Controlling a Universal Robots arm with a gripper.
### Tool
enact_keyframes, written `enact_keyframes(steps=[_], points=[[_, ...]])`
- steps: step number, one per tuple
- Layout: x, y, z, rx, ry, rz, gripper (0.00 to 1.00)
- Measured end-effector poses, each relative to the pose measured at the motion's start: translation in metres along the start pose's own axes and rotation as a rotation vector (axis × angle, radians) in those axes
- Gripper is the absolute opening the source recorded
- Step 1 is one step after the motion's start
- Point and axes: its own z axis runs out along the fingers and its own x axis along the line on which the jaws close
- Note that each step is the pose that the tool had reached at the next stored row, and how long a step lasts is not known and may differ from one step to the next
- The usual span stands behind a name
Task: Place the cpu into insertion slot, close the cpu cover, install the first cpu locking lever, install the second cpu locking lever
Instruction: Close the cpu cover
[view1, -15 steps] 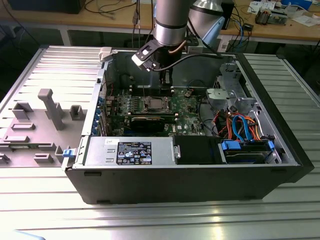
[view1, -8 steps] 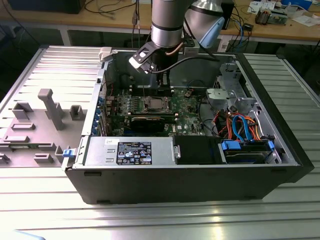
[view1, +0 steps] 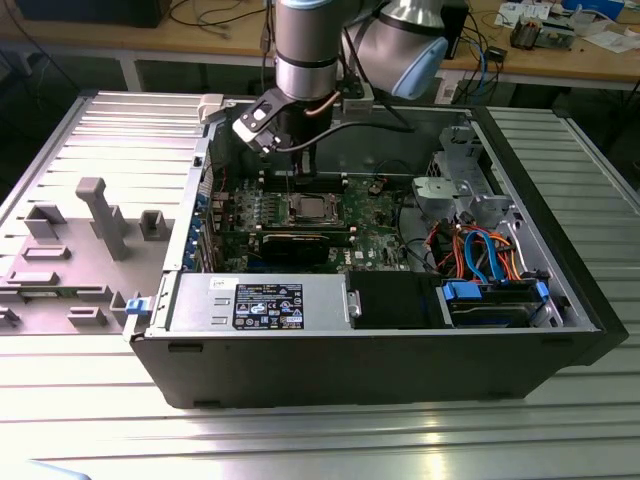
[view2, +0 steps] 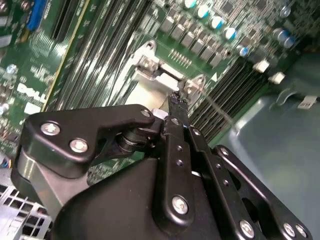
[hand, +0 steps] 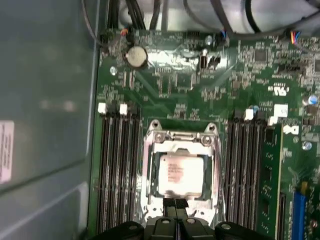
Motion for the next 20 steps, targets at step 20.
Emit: enact_keyframes(steps=[20], points=[[-0.0014, -0.0014, 0.0269, 0.0001, 0.0, 0.0, 0.11]])
